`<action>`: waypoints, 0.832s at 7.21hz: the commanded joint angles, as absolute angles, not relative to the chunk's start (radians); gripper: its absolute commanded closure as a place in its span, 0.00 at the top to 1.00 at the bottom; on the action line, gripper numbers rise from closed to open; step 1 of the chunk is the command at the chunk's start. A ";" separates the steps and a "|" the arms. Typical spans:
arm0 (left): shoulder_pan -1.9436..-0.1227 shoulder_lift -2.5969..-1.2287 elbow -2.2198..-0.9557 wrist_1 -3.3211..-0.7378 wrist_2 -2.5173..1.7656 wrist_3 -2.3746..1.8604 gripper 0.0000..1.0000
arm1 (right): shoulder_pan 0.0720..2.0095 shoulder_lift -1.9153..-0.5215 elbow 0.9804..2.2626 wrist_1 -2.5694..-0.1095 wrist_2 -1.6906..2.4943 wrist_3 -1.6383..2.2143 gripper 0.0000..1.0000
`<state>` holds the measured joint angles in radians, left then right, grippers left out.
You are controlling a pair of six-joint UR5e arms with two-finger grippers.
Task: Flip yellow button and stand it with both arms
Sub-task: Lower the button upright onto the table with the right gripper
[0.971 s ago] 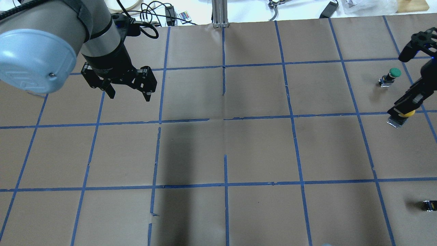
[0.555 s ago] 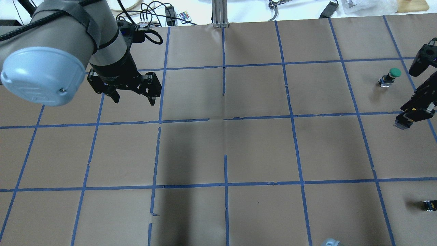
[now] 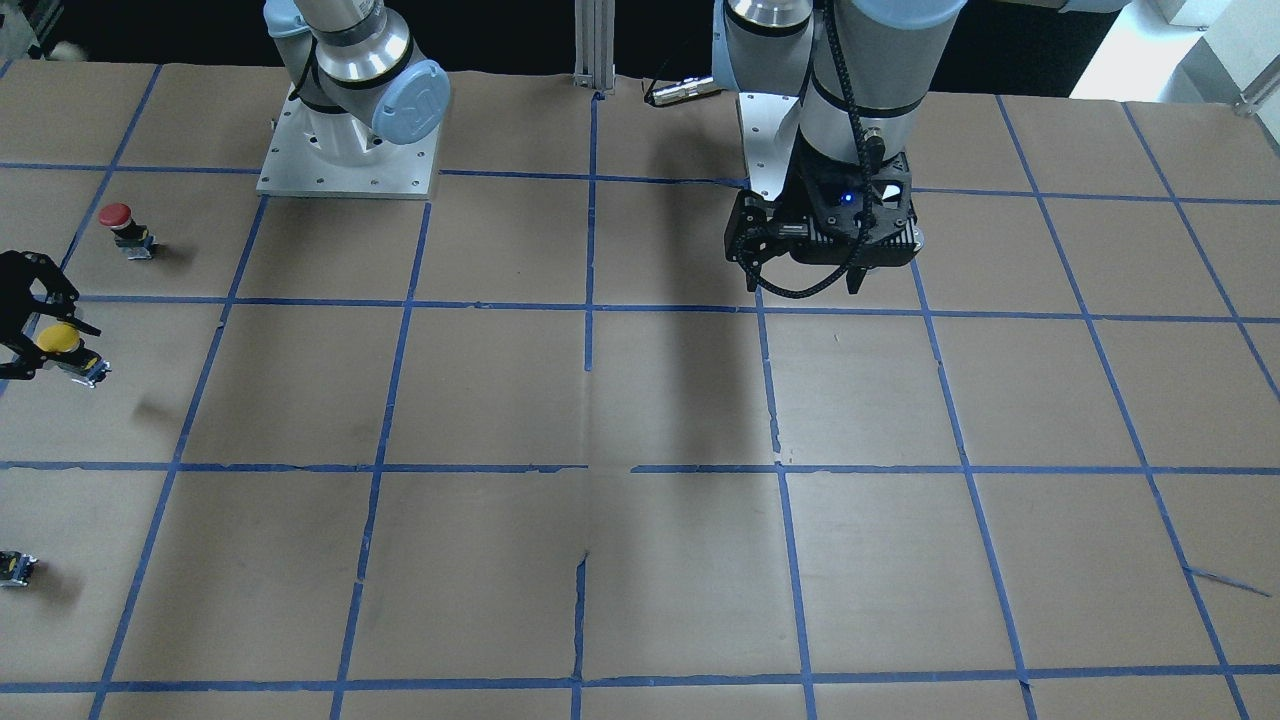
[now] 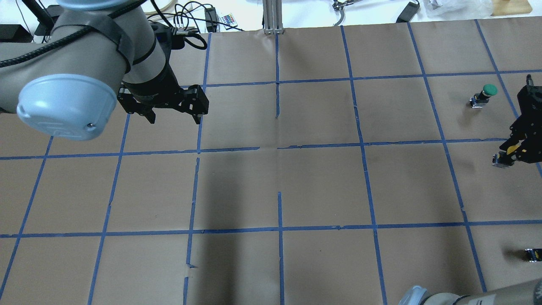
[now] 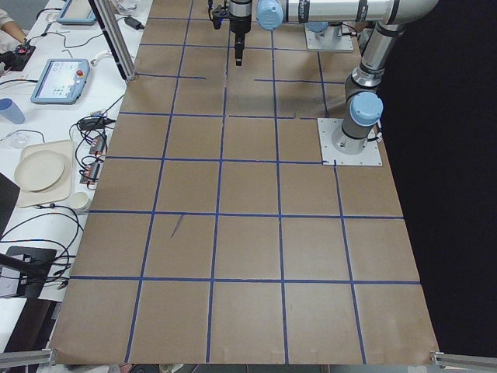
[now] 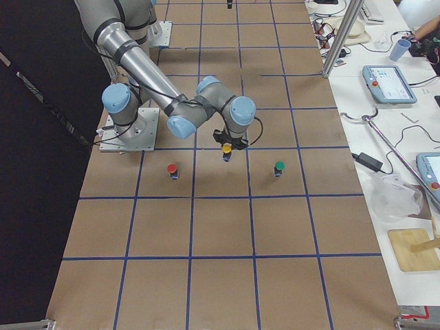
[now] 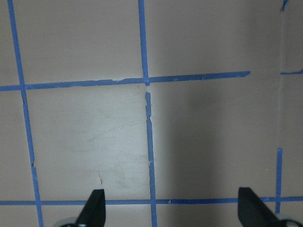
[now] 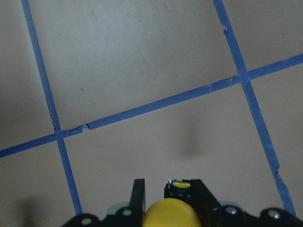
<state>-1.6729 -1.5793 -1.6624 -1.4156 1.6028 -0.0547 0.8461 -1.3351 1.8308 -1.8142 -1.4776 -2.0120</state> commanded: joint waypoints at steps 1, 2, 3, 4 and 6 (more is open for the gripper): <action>-1.571 -1.557 -1.632 -1.460 1.519 0.061 0.99 | 0.815 -1.281 1.804 -1.810 -1.483 -2.088 0.07; -1.554 -1.546 -1.631 -1.479 1.503 0.084 0.99 | 0.815 -1.276 1.804 -1.812 -1.483 -2.124 0.08; -1.539 -1.545 -1.622 -1.482 1.508 0.097 1.00 | 0.815 -1.270 1.805 -1.812 -1.479 -2.144 0.09; -1.539 -1.551 -1.590 -1.555 1.509 0.107 1.00 | 0.815 -1.270 1.804 -1.812 -1.486 -2.145 0.11; -1.536 -1.562 -1.525 -1.658 1.532 0.143 1.00 | 0.815 -1.247 1.806 -1.812 -1.485 -2.145 0.18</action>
<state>-1.5377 -1.5550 -1.5599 -1.6013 1.5167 0.1238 0.8146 -1.2635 1.8071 -1.8116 -1.4852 -2.1431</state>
